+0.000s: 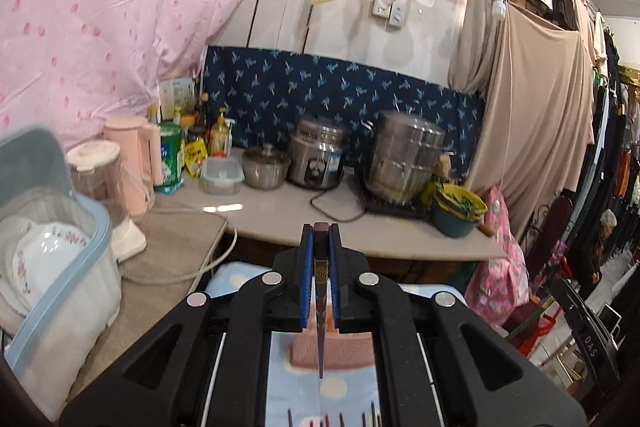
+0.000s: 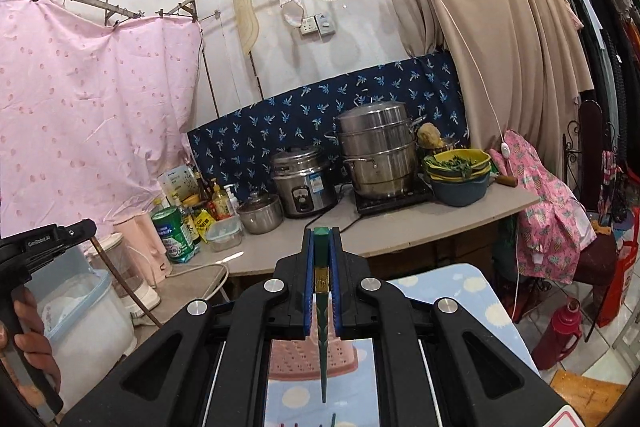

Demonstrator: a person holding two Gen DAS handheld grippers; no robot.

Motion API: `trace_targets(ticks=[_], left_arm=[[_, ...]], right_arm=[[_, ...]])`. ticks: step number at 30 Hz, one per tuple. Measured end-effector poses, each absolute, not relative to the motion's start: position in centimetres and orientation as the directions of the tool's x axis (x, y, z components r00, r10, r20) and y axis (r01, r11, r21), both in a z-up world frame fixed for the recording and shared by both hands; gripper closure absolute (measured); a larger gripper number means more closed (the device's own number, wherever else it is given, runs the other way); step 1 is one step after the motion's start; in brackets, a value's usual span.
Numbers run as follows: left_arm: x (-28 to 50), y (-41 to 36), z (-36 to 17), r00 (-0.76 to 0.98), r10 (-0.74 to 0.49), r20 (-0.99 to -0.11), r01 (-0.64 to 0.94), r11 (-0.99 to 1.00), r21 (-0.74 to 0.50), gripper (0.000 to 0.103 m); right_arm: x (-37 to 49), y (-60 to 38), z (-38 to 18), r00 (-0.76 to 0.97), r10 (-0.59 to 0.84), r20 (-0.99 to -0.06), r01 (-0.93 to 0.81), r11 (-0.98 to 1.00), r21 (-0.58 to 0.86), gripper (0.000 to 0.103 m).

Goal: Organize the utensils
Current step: 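Lift both held chopsticks and carry them over the pink basket, then lower both chopsticks into the pink basket and open both tools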

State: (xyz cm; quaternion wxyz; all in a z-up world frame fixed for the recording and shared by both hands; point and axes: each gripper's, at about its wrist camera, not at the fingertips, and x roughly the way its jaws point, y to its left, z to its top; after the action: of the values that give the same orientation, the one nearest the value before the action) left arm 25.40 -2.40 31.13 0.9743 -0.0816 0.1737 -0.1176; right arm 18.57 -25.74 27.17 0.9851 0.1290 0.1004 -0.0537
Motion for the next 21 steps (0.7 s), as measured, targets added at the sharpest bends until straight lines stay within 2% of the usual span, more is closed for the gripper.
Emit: trace_targets(ticks=[6,11,21], left_arm=[[30.2,-4.1,30.4,0.927,-0.231,-0.296,0.176,0.964,-0.201,0.096],[33.7,-4.6,28.2,0.921,-0.220,-0.323,0.161,0.967,-0.199,0.096],[37.4,-4.5,22.2,0.880,-0.236,-0.413,0.167,0.966,-0.196,0.096]], right_arm=[[24.2,-26.1,27.8,0.980,-0.070,-0.186,0.116,0.962,0.246,0.096],[28.1,-27.0,26.5,0.981,-0.055,-0.186,0.107,0.953,0.282,0.096],[33.2,-27.7,19.1,0.946,-0.035,-0.323,0.136,0.946,0.296,0.096]])
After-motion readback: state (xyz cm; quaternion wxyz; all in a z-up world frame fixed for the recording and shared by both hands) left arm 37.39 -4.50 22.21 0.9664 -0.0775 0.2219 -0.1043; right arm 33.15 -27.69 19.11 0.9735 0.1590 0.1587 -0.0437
